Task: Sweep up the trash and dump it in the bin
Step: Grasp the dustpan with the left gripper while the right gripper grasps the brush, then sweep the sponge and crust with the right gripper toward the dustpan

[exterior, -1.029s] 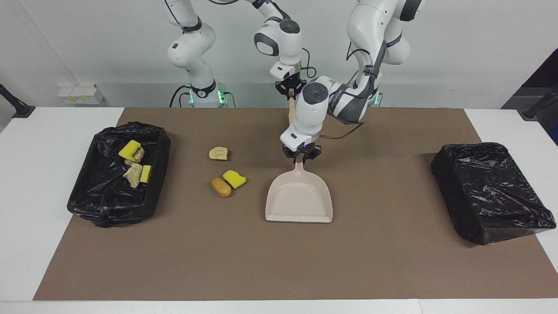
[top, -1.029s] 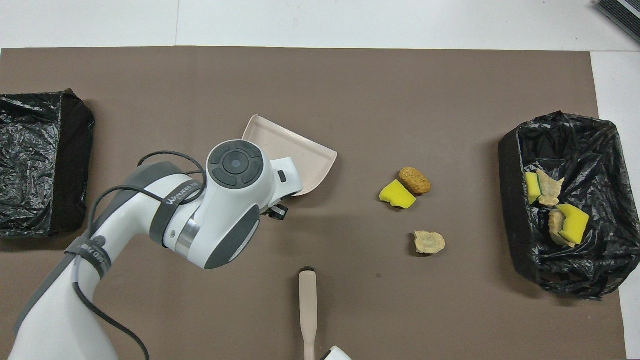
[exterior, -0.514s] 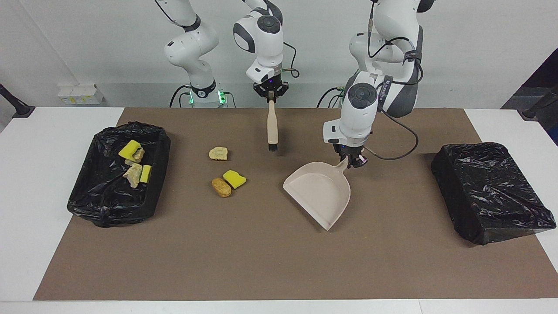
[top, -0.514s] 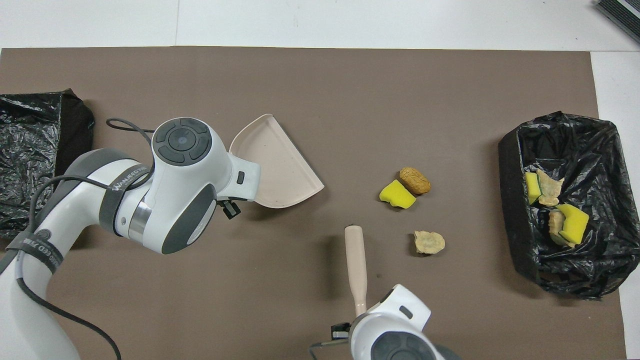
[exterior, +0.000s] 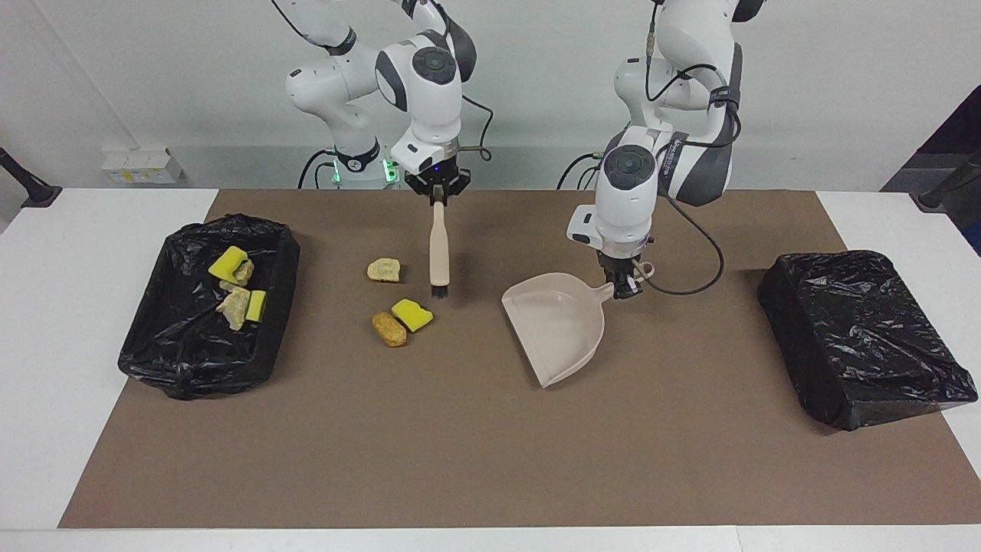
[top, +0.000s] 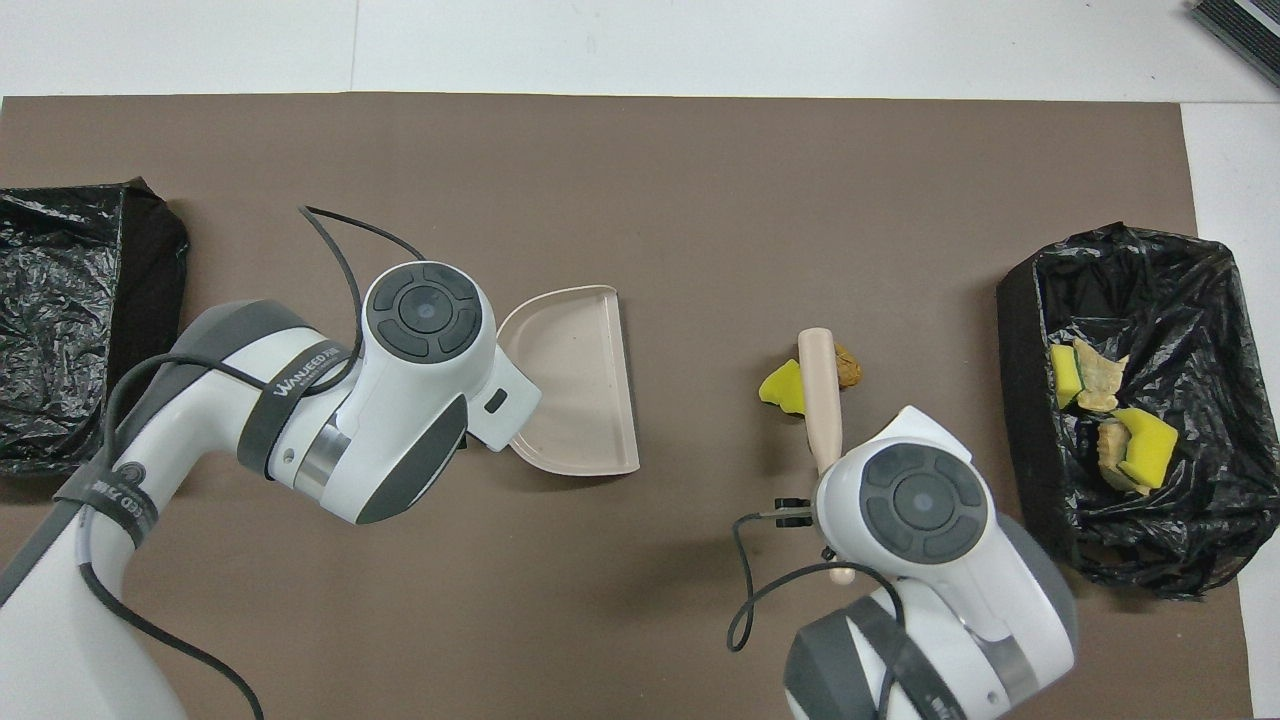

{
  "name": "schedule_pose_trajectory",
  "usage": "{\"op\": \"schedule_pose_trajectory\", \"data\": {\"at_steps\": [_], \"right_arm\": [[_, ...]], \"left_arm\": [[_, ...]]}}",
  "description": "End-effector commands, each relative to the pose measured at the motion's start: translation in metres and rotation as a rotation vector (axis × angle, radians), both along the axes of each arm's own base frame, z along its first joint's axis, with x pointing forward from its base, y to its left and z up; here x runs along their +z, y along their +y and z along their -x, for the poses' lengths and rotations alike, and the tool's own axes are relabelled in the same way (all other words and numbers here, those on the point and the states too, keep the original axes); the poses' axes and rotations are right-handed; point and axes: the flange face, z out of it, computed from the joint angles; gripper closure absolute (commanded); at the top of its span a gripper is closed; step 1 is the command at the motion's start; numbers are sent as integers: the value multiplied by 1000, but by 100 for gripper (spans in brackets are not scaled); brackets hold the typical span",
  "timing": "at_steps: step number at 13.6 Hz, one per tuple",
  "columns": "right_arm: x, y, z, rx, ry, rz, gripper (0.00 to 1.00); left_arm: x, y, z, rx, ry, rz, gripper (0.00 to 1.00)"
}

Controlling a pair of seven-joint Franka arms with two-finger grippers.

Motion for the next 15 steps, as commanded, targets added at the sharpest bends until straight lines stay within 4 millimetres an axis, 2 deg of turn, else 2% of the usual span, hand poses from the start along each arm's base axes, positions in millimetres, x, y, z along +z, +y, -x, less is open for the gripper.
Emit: {"op": "schedule_pose_trajectory", "data": {"at_steps": [1, 3, 6, 8, 10, 12, 14, 15], "right_arm": [[2, -30, -35, 91, -37, 15, 100], [-2, -48, -40, 118, -25, 30, 100], [-2, -66, -44, 123, -28, 27, 100], [-16, -92, -38, 129, -14, 19, 100], [-37, -105, -28, 142, 1, 12, 100], [-43, -98, -25, 125, 12, 5, 100], [-52, -69, -19, 89, 15, -6, 100], [-52, -61, -22, 69, 11, -24, 100]], "left_arm": [[-2, -5, 2, -53, -11, -9, 100], [-10, -16, 7, -64, -1, -7, 100], [-14, -23, 13, -41, 0, -13, 100], [-20, -22, 14, -34, 11, -19, 100], [-24, -22, 16, -33, 20, -26, 100], [-24, -21, 16, -21, 16, -26, 100], [-26, -20, 18, 22, 16, -34, 100], [-26, -20, 18, 30, 15, -35, 100]]}}
